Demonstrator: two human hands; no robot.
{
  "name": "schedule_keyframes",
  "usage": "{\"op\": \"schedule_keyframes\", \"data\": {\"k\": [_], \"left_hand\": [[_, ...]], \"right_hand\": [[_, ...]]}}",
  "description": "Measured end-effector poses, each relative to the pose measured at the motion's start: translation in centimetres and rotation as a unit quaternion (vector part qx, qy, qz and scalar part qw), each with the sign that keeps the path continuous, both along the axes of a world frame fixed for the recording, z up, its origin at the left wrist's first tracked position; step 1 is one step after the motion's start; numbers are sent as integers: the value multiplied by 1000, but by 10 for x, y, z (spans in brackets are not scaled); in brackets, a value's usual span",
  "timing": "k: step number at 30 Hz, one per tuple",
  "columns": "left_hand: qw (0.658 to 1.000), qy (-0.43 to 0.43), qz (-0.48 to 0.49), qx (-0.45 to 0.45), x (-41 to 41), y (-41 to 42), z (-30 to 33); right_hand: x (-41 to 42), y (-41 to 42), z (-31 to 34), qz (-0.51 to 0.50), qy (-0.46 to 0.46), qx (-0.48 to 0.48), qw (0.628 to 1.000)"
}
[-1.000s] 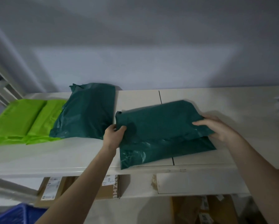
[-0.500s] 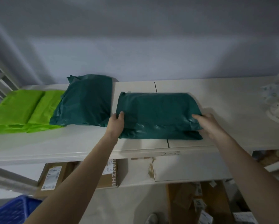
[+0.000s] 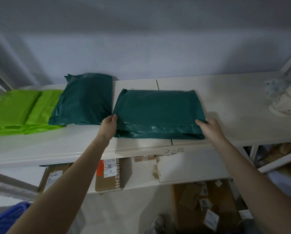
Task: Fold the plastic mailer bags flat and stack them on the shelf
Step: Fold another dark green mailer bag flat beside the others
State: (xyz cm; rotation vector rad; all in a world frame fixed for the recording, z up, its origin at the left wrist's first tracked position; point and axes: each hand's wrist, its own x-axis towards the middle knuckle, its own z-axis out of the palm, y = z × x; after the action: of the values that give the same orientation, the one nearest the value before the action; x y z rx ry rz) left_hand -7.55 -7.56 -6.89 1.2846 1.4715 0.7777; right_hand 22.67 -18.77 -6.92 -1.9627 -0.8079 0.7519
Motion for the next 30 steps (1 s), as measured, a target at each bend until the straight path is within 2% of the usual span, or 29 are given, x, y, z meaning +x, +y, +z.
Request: {"op": "schedule_keyframes", "data": {"k": [5,12,17,21,24,27,30], "left_hand": [[996,61,-44,45,-4,-8,-13],[987,132,-52,80,-2,-11,-19],[966,204,-38,153,1,-12,-26],[940,269,-38,206,6,-16,-31],[915,334,-70,214,12,-22,-29],[893,356,-108,252,13,-26,-31],[859,423,-161,239,15,-25,-31]], "right_hand": [[-2,-6,-8,1,-61,14,998],[-8,-8,-15,-11,-100,35,994],[-12,-8,-19,-35,-147,62,987],[-16,-7,-23,-39,-166,61,983],[-18,-6,-28,-35,-189,62,979],[-23,-4,-32,-30,-236,55,970],[-28,-3,-34,-23,-265,55,963]]}}
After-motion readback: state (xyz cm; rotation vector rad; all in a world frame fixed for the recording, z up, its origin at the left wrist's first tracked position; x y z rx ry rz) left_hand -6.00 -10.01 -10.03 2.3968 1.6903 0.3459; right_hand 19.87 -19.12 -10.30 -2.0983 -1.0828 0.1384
